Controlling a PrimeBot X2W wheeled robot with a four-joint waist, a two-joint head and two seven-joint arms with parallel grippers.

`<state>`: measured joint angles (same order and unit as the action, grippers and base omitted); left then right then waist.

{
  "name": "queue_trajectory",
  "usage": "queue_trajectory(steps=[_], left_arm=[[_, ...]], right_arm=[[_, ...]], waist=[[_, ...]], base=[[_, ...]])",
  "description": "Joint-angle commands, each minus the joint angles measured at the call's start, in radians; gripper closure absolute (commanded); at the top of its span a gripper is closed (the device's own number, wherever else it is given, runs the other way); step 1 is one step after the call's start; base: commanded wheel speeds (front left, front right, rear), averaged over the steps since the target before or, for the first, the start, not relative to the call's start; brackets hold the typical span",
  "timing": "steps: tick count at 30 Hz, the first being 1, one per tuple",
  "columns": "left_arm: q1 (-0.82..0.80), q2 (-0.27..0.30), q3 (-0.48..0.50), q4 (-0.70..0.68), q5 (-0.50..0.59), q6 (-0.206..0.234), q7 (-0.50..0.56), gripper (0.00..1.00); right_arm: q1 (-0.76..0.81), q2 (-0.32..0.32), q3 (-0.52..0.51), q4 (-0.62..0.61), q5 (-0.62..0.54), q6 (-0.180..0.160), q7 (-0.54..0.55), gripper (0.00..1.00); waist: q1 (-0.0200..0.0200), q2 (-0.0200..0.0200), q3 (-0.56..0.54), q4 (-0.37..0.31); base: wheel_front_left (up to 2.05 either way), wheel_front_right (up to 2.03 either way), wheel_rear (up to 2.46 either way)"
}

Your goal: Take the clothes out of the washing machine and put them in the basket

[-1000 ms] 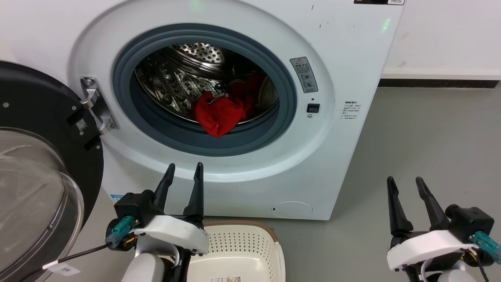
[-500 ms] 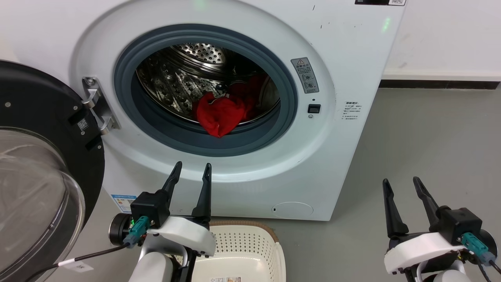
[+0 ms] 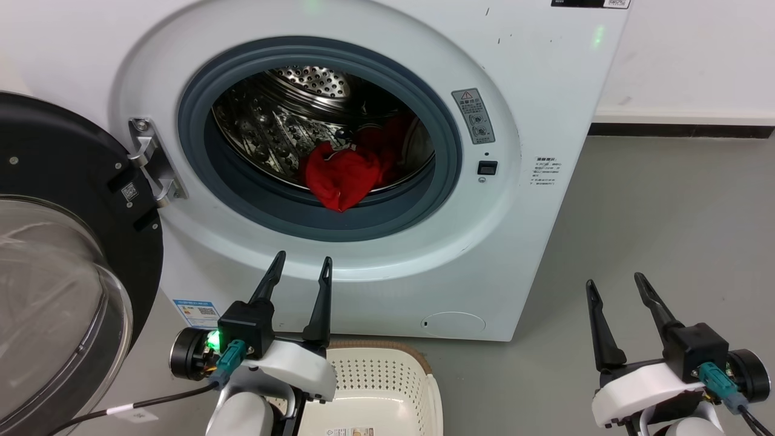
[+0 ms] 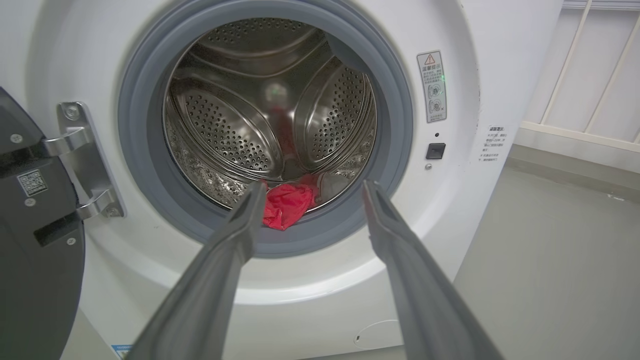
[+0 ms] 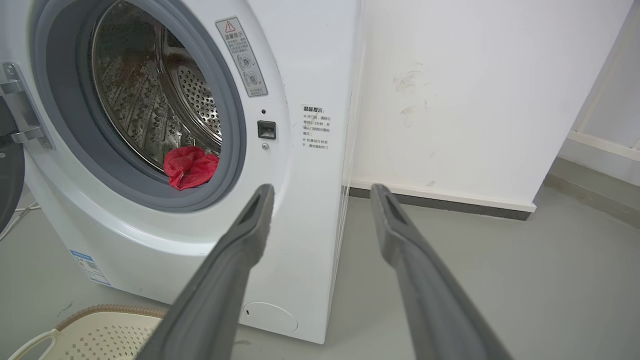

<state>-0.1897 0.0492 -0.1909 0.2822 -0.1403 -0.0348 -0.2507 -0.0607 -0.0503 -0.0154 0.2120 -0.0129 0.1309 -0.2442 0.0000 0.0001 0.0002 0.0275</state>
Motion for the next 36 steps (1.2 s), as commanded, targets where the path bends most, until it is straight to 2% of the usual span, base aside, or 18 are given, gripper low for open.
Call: queue_trajectory(steps=[1,5,16,36], left_arm=[[0.000,0.002,-0.003,0.002,0.018,0.006,-0.010,0.00],[0.004,0.002,-0.004,0.008,0.036,0.012,-0.017,0.00],[0.016,0.002,-0.004,0.012,0.015,0.027,-0.015,0.00],[-0.016,0.002,0.005,0.012,0.022,0.029,-0.015,0.00]], right_arm=[[-0.014,0.000,0.001,0.003,-0.021,0.000,-0.008,0.00],[-0.016,0.000,0.002,0.007,-0.055,0.000,-0.015,0.00],[-0.019,0.000,0.001,0.016,-0.045,0.000,-0.014,0.00],[-0.025,0.000,0.005,0.006,-0.030,0.000,-0.010,0.00]], waist=[[0.0000,-0.0001,0.000,0.000],[0.0000,-0.0001,0.001,0.001],[0.0000,-0.0001,0.002,-0.002],[0.0000,-0.0001,0.019,0.001]], base=[[0.00,0.00,0.00],[0.00,0.00,0.00],[0.00,0.00,0.00],[0.00,0.00,0.00]])
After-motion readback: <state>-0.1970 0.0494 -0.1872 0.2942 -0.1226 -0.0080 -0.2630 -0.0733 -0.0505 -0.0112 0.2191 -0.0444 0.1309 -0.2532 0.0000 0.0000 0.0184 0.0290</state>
